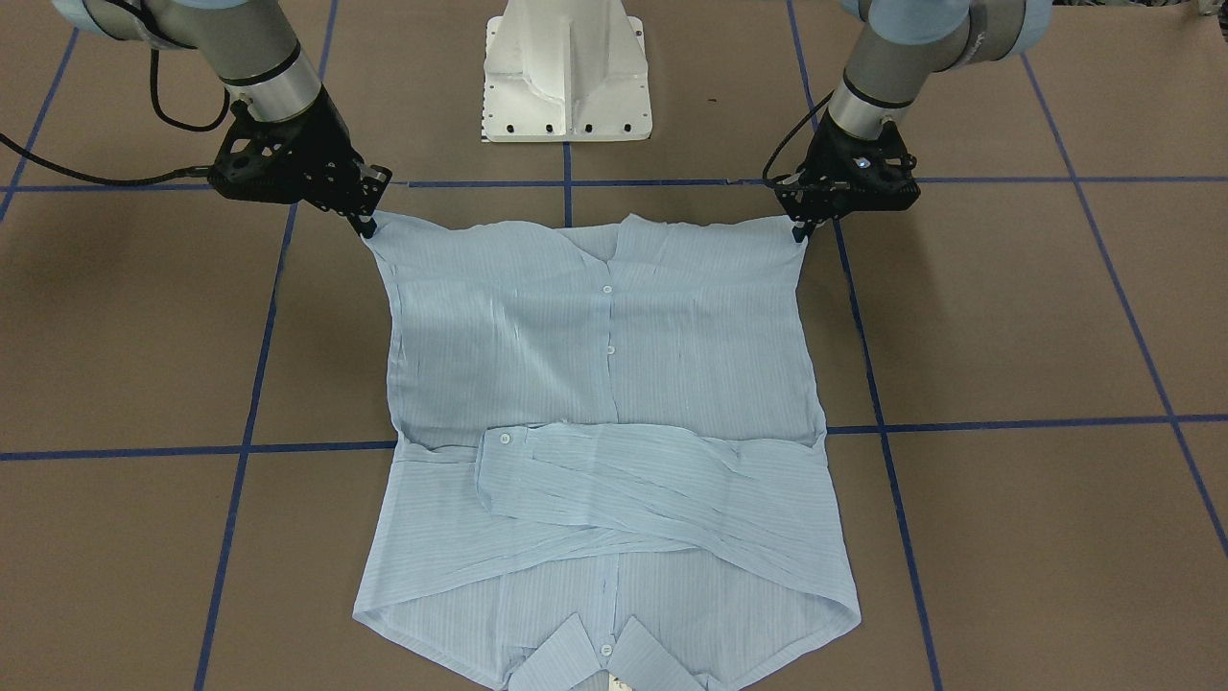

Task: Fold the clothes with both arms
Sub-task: 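Lift the hem with both grippers and fold it over toward the collar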

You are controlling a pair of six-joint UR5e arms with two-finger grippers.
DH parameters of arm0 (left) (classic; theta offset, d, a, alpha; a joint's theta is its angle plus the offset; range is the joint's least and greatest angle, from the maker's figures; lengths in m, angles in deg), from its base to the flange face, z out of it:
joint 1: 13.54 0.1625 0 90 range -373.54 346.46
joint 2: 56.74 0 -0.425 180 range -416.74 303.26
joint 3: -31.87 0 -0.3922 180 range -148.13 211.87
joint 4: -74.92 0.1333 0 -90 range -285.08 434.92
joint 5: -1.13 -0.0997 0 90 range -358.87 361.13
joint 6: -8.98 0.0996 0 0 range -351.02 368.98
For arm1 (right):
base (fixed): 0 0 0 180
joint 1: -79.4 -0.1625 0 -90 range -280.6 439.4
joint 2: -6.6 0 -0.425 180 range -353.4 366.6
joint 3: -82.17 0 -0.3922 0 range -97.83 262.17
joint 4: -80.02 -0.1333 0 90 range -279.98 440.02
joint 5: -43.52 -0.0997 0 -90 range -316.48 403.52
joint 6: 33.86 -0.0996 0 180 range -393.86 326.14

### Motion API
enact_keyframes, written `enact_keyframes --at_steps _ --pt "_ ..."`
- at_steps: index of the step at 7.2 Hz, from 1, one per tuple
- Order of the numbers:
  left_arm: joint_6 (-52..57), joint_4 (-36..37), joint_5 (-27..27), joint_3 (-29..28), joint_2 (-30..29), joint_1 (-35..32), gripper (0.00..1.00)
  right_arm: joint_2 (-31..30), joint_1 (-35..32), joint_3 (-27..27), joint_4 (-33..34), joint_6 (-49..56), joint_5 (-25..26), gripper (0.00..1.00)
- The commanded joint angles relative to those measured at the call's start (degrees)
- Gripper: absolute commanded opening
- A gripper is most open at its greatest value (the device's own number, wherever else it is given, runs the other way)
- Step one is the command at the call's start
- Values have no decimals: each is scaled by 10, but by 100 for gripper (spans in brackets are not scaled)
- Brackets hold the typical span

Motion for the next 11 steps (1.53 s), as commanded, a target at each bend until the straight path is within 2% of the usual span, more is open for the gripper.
enact_keyframes --at_steps 1,3,4,5,7,9,11 --pt "1 -3 16 5 -5 -16 0 22 -20 3 0 0 -13 0" --pt "0 -5 32 -1 -29 -53 0 54 -34 18 0 1 -11 0" --pt "0 -5 63 -14 -49 -95 0 64 -57 29 1 2 -12 0" --pt "0 -4 89 -60 -96 -133 0 85 -79 54 1 4 -12 0" --pt "-1 -5 92 -168 -187 -169 0 129 -140 118 1 11 -36 0" --pt "-3 -41 92 -276 -255 -203 0 211 -179 238 -7 31 -51 0" --pt "-4 -162 92 -416 -281 -224 0 264 -194 411 -142 31 -52 0"
